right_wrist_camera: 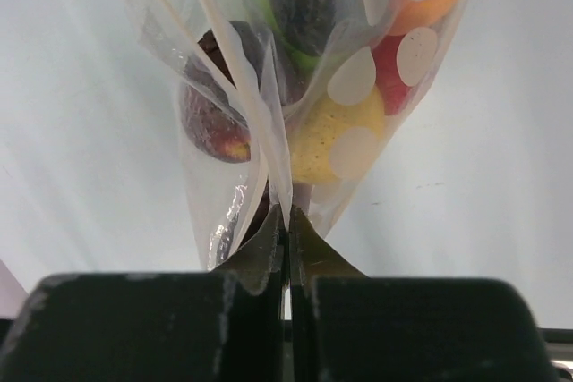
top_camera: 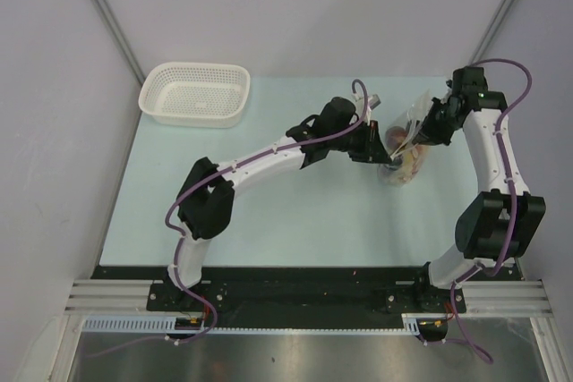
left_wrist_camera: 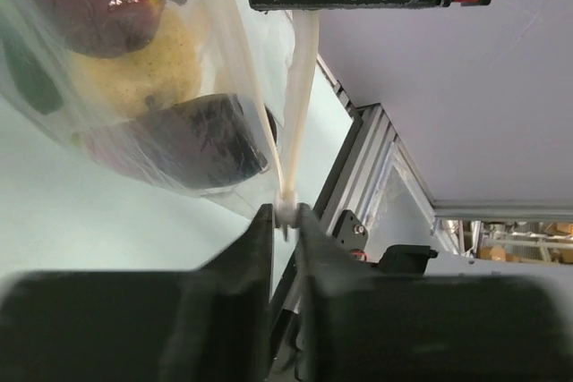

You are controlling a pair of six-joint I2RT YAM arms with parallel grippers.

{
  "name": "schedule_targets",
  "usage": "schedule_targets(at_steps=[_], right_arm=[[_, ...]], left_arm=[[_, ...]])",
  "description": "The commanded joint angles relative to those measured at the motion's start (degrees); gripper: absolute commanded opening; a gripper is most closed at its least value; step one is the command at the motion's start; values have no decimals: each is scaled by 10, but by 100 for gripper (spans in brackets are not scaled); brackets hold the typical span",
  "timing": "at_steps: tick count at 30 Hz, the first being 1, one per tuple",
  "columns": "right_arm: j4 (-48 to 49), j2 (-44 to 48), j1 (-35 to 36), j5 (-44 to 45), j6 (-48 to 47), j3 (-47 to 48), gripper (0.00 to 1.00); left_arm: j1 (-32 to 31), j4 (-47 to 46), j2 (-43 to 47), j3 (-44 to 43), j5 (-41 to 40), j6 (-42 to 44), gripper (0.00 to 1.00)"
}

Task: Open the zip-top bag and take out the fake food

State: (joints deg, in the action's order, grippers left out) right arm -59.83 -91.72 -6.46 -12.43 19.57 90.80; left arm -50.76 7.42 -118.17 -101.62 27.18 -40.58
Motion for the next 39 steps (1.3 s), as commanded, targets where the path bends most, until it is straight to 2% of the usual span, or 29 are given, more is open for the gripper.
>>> schedule_targets(at_steps=[1,3,5,13,16,20,23,25,29,31,33,35,37,39], right_arm=[[17,1,21,-10,-23,26,0],[12,-2,33,-11,-40,42,0],[16,1,41,-21,-53,48,0],[28,11,62,-43,-91,65,0],[27,15,63,-52,-91,68,0],[27,20,63,-57,-83,72,0],[38,25,63,-79,-78,63,0],[40,26,63,-92,-71,49,0],[38,28,63,-81,-55,30,0],[35,30,63,-71,-53,31,0],[31,31,63,-85,-52,39,0],[22,32,63,-99,-45,53,0],[17,35,83,-96,-34,56,0],[16,38,88,-95,-25,49,0]], left_arm=[[0,22,12,-31,-15,47,32],[0,53,16,-46,-40,72,44],[4,86,19,-65,-65,99,48],[28,153,11,-154,-161,103,52],[28,167,-12,-182,-165,102,54],[24,207,-61,-240,-150,108,51],[15,204,-72,-238,-142,112,58],[13,200,-82,-238,-129,102,58],[12,204,-99,-241,-119,80,48],[12,206,-100,-247,-119,77,47],[8,236,-95,-271,-157,90,48],[-5,261,-81,-284,-215,127,56],[-12,278,-75,-281,-299,136,57],[-11,290,-83,-289,-325,132,57]])
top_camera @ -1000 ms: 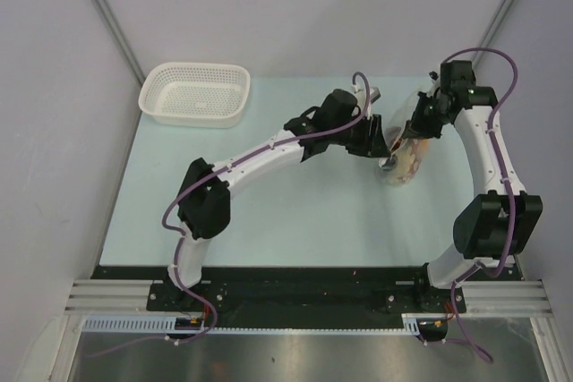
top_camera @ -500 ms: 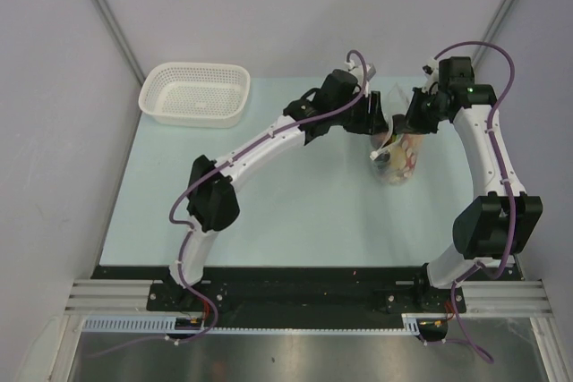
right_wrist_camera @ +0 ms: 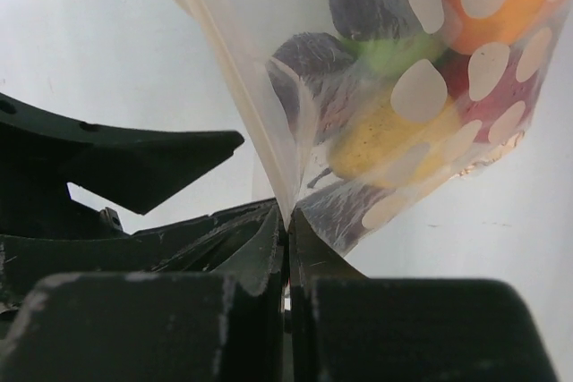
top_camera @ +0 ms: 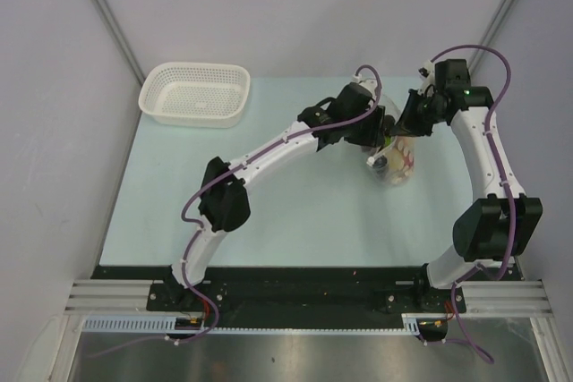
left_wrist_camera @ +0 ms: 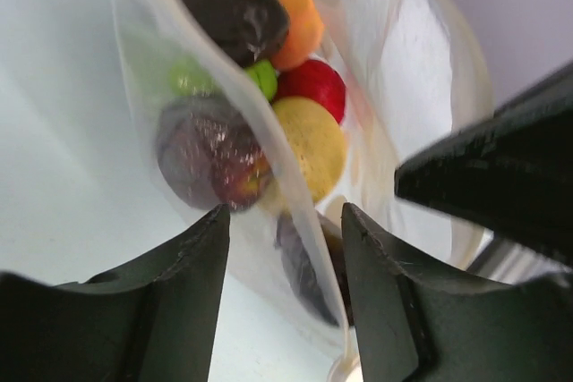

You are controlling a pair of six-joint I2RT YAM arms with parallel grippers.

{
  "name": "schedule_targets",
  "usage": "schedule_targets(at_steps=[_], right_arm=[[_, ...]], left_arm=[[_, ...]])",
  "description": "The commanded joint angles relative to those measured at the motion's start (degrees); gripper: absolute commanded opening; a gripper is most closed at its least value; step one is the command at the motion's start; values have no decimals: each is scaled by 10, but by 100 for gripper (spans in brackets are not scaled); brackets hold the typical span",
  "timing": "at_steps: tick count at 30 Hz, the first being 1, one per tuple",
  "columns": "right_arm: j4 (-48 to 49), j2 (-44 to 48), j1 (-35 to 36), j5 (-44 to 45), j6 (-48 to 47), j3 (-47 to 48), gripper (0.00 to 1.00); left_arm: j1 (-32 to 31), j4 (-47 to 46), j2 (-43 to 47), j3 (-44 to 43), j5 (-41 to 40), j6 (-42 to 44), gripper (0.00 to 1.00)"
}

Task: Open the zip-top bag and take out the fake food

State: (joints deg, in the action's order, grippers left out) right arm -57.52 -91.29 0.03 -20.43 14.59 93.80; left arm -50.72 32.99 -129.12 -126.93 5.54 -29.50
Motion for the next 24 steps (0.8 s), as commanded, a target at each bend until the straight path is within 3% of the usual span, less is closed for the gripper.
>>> schedule_targets(at_steps=[1,6,12,16,18,21,24], right_arm=[[-8,37,29,-6,37,16,0],[14,53,51,15,66,-17,0],[26,59,58,16,71,-28,0],[26,55,59,17,63,-34,0],[24,54,59,21,59,-40,0],[27,57,60,27,55,-48,0],[27,57,60,35,48,-51,0]], left_arm=[[-11,36,20,-39,-113,19,59],[-13,39,-19,-67,-179,8,65],[-13,73,-59,-108,-260,22,81],[-10,88,-70,-101,-273,22,78],[-10,85,-71,-91,-270,36,75],[-4,69,-72,-85,-266,67,61],[13,85,-81,-119,-224,84,29]])
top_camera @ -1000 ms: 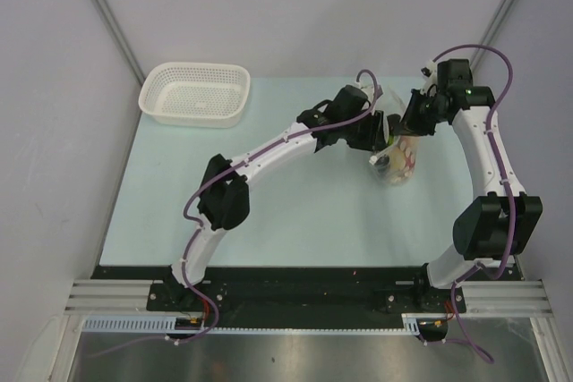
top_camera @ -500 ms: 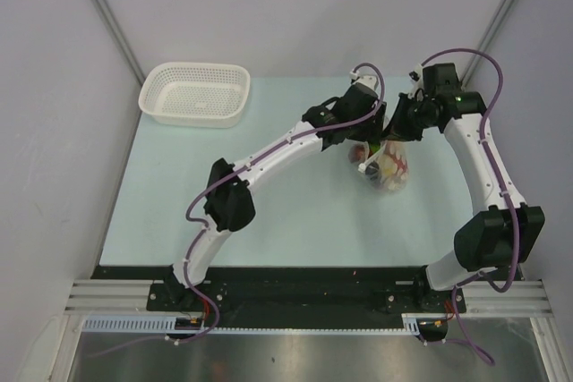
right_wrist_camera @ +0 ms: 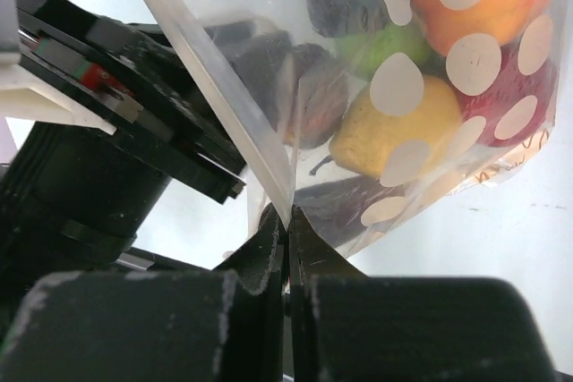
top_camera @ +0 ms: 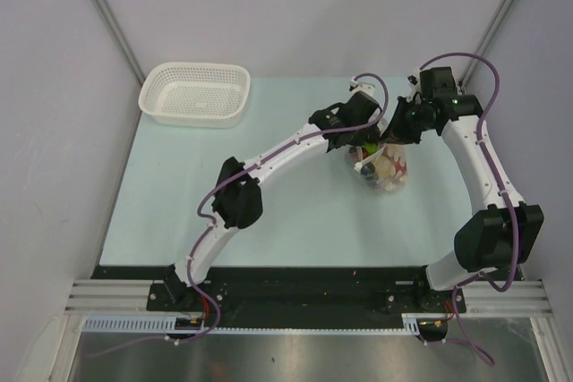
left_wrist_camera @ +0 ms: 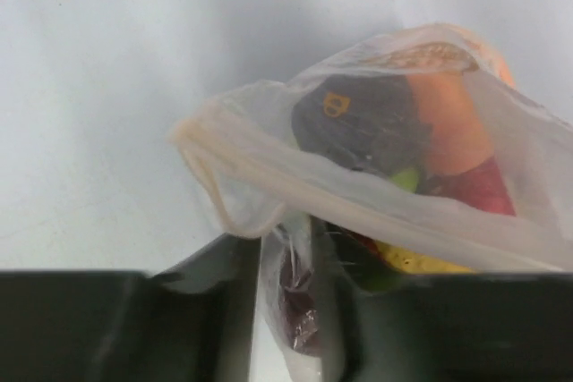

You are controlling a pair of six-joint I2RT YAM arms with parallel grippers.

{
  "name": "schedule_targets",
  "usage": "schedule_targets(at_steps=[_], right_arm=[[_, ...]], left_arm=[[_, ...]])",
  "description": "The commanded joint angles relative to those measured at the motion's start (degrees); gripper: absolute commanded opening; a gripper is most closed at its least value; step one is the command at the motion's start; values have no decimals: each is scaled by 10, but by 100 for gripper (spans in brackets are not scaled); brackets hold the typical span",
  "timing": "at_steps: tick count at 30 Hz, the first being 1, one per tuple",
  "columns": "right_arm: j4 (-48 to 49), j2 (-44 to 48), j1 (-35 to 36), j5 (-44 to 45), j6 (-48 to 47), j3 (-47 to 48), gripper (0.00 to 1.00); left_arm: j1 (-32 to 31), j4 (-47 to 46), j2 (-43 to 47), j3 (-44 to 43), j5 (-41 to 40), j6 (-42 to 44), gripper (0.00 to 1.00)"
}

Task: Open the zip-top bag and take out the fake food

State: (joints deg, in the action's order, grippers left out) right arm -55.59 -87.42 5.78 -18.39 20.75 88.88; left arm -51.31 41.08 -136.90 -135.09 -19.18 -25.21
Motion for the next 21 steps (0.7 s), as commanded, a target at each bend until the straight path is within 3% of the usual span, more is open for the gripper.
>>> schedule_targets(at_steps=[1,2,3,5,7,9,11,12,16,18,20,21], right_arm=[[6,18,4,20,-18,-2,0],[6,18,5,24,-20,-4,0],[7,18,4,32,-24,-3,0],[11,17,4,41,-35,-5,0],[14,13,4,58,-44,-6,0],[16,10,4,73,-62,-6,0],[18,10,5,78,-74,-6,0],[17,12,4,76,-76,-6,0],[13,27,9,70,-85,-17,0],[12,30,10,77,-89,-22,0],[10,31,10,78,-91,-23,0],[12,31,10,77,-91,-23,0]], left_arm=[[23,8,-3,-45,33,46,11],[24,10,8,-44,39,57,2],[24,5,21,-34,53,66,0],[26,-16,68,22,107,95,0],[31,-55,108,68,231,113,0],[34,-70,162,133,298,132,0],[39,-66,187,173,318,147,0],[47,-59,198,179,320,149,0],[82,-46,185,185,476,153,0],[98,-27,179,182,495,150,0],[104,-8,178,177,458,154,0],[105,-3,182,179,438,153,10]])
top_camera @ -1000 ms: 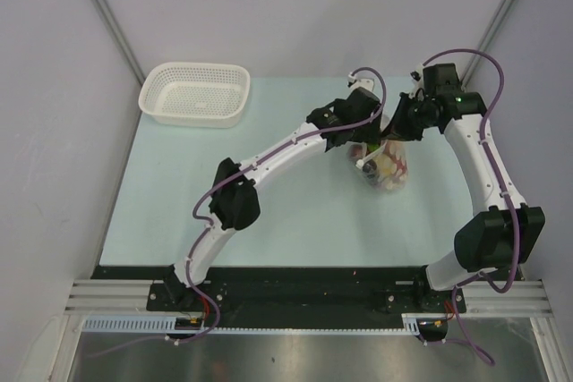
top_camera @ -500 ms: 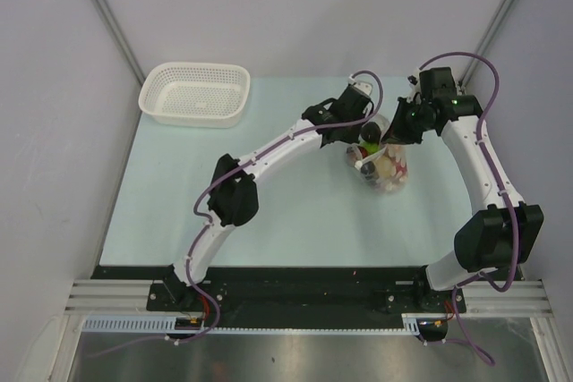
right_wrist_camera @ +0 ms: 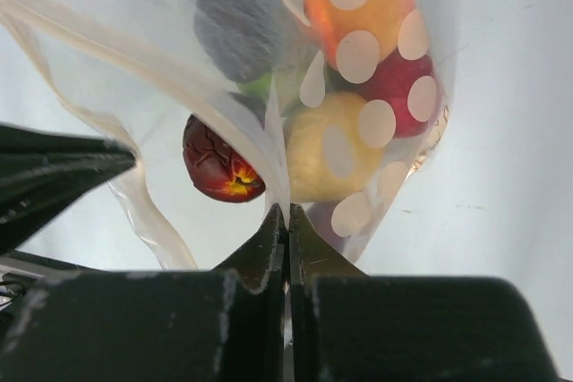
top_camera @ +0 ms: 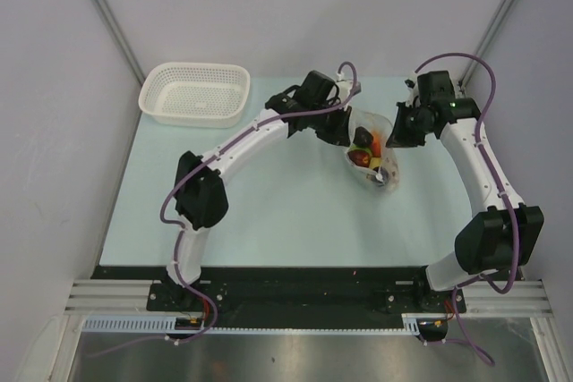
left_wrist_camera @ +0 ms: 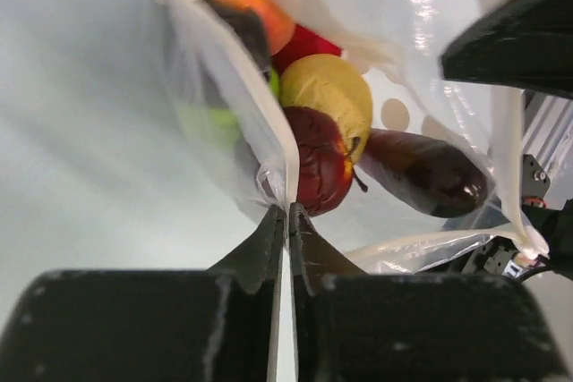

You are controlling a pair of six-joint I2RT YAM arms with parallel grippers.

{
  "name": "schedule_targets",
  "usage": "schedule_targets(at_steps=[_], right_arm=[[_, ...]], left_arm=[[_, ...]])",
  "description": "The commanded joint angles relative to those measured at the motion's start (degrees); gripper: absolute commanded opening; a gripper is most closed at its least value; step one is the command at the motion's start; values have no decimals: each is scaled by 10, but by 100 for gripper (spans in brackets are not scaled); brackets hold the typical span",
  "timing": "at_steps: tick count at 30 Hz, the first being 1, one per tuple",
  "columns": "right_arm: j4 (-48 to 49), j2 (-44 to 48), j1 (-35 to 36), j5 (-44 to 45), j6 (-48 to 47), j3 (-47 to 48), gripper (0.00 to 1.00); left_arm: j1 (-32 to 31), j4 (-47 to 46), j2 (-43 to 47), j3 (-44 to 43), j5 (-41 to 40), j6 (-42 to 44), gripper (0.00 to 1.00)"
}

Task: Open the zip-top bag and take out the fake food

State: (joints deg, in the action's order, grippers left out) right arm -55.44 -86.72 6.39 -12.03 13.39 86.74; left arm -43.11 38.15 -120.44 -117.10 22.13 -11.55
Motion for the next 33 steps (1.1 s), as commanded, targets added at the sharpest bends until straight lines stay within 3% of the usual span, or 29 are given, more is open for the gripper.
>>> schedule_targets(at_steps=[1,2,3,4,6,8,12,15,18,23,26,33], right_arm=[[12,24,4,11,-15,-2,0],[13,23,4,8,-14,-2,0],[15,18,4,1,-11,-1,0],[13,16,4,-3,-6,-2,0],[11,9,5,-12,1,-1,0],[9,7,6,-17,8,-1,0],[10,12,8,-20,12,4,0],[4,13,10,-24,14,12,0],[1,8,10,-27,15,19,0],[-2,8,11,-29,13,21,0],[-2,9,11,-33,16,19,0],[-5,12,11,-27,11,14,0]], left_arm=[[23,29,22,0,6,15,14],[23,26,34,4,-24,6,19],[22,13,42,7,-31,2,33],[21,1,52,14,-39,-3,40],[11,-14,84,28,-70,-18,47],[-2,-30,109,30,-88,-29,48],[-26,-71,138,41,-108,-72,28],[-49,-89,127,27,-132,-95,22],[-69,-63,76,-18,-128,-89,32],[-70,30,-9,-104,-135,-83,37],[-70,25,-19,-91,-141,-67,49],[-71,47,-28,-64,-175,-43,57]])
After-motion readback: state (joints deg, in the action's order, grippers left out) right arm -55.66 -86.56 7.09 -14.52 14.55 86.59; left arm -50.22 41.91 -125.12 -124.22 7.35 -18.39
